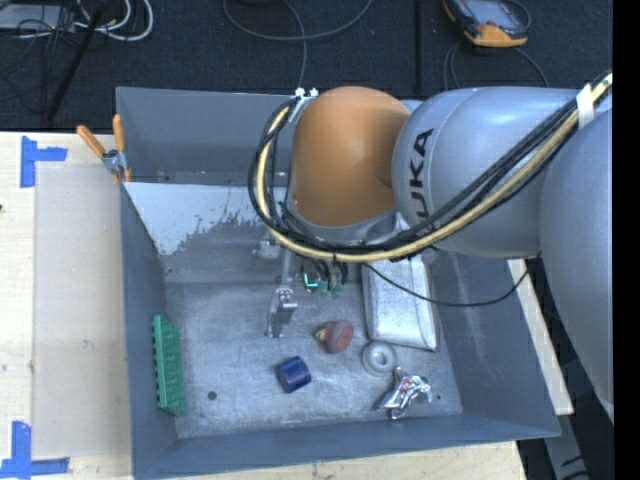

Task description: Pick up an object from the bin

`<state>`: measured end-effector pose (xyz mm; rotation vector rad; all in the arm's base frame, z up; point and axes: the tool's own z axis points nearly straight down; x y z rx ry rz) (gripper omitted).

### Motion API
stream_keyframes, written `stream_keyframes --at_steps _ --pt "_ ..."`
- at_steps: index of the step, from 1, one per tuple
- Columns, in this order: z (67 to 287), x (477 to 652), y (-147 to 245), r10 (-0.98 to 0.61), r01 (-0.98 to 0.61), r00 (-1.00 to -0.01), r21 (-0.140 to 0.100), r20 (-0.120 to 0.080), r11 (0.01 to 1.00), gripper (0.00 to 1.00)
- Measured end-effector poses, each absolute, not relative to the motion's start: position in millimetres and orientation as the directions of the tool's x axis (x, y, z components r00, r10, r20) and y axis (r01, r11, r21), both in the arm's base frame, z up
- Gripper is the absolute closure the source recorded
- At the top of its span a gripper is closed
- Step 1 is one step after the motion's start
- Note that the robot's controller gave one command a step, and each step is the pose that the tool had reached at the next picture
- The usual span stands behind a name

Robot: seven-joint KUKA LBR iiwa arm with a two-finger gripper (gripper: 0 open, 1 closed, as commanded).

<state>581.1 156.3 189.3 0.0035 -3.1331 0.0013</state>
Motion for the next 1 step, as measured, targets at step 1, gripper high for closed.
stream_keyframes --at_steps 1 --pt "71.1 521.6 114.0 -0.275 -0.275 -0.961 0.001 -0.003 0.961 0.00"
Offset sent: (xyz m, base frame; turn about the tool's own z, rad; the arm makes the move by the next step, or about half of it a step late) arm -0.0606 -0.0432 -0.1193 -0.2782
